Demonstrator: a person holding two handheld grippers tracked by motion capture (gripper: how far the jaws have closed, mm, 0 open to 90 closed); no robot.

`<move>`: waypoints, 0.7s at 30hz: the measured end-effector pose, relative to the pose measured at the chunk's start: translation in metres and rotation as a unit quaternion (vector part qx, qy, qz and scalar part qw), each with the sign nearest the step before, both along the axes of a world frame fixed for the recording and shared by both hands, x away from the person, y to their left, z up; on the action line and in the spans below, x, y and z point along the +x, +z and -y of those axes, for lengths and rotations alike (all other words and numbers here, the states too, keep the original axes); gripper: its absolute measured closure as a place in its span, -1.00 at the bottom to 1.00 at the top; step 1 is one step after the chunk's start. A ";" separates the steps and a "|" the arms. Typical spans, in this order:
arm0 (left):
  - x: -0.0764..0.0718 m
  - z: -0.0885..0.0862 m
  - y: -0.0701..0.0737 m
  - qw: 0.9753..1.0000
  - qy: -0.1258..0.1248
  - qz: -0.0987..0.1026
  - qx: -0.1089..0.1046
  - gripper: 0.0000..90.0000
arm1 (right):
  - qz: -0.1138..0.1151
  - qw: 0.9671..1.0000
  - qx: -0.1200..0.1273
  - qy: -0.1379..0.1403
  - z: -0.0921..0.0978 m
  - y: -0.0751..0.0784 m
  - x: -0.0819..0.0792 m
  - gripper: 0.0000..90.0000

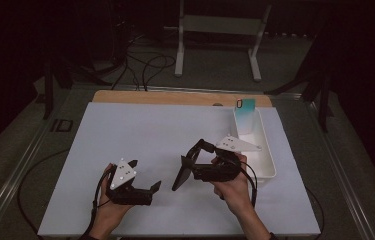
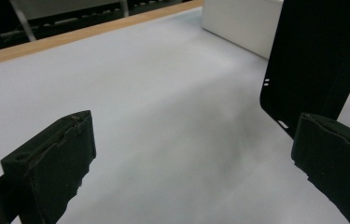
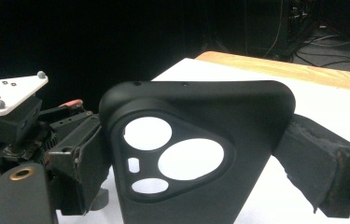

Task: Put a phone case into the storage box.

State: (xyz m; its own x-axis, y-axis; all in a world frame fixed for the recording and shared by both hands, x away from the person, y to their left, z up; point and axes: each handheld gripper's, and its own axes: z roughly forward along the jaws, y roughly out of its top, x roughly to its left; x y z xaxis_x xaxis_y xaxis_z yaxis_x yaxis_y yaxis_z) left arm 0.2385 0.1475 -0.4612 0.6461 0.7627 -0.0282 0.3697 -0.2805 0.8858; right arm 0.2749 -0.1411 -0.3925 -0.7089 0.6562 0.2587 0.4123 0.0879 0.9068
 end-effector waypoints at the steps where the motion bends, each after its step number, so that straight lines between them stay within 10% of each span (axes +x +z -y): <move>1: 0.000 -0.001 0.000 1.000 0.002 0.000 0.001 -0.99 | 0.000 1.000 0.000 0.000 0.000 0.000 0.000 -0.68; 21: -0.011 -0.020 -0.010 0.999 0.034 0.023 0.012 -1.00 | 0.006 1.000 -0.001 -0.003 0.002 0.005 0.001 -0.68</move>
State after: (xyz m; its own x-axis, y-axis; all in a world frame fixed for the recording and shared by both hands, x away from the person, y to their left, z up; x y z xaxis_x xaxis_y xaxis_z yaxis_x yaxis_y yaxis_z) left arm 0.2277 0.1674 -0.4715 0.5928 0.8051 0.0191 0.3471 -0.2768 0.8960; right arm 0.2755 -0.1427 -0.3876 -0.7082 0.6607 0.2491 0.4017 0.0869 0.9116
